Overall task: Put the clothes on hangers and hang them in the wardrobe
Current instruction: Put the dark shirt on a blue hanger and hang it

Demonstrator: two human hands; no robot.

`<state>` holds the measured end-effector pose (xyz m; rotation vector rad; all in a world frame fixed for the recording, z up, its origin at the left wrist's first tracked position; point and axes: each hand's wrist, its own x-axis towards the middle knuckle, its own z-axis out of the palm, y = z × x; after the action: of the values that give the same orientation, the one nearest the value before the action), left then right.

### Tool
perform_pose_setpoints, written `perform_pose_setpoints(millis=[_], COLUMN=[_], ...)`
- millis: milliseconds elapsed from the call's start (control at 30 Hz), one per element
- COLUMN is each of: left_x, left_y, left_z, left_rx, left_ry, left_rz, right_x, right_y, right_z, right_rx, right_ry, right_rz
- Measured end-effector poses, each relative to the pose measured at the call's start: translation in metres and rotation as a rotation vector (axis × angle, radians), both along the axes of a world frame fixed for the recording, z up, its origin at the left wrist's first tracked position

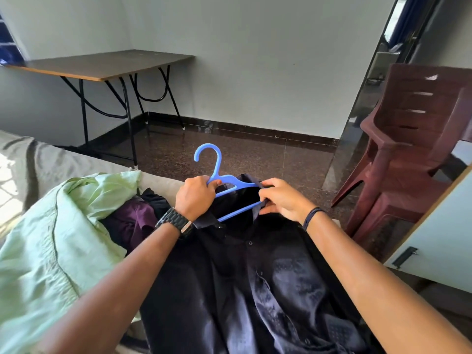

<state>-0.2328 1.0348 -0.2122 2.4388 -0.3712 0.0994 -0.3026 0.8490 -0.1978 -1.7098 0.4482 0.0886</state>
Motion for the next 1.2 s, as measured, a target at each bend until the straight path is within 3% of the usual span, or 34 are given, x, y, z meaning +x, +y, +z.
perform_pose_setpoints(millis=[133, 300, 367, 467, 567, 700, 833, 1033, 1200], left_x=[-0.006, -0.020, -0.027, -0.042, -0.063, -0.087, -0.119, -0.164, -0.190], left_y=[-0.001, -0.001, -0.003, -0.008, -0.015, -0.024, -0.038, -0.056, -0.067], left_z=[0.017, 0.045, 0.056, 0.079, 0.110, 0.153, 0.198, 0.259, 0.300], left_rx=[-0.056, -0.088, -0.117, -0.165, -0.221, -0.265, -0.280, -0.273, -0.315], left_ry=[-0.039, -0.144, -0.184, -0.276, -0.367, -0.456, -0.570, -0.753, -0.832], left_rz=[-0.034, -0.060, -0.083, -0.151, -0.245, -0.295, -0.388, -0.470, -0.507], right_x=[-0.010, -0.026, -0.036, -0.050, -0.068, -0.095, -0.127, -0.196, -0.251], right_y=[0.007, -0.001, -0.008, -0.024, -0.049, -0.075, -0.091, -0.099, -0.099], right_z=[-0.012, 0.021, 0.046, 0.088, 0.125, 0.171, 0.224, 0.299, 0.344], right_rx=[-0.256, -0.284, -0.484, -0.895, -0.998, -1.070, -1.166, -1.512, -1.539], right_ry=[0.033, -0.012, -0.034, -0.304, -0.517, -0.371, -0.368, -0.388, -0.479], right_rz=[0.103, 0.233, 0.319, 0.119, -0.077, 0.000, -0.056, -0.197, -0.207])
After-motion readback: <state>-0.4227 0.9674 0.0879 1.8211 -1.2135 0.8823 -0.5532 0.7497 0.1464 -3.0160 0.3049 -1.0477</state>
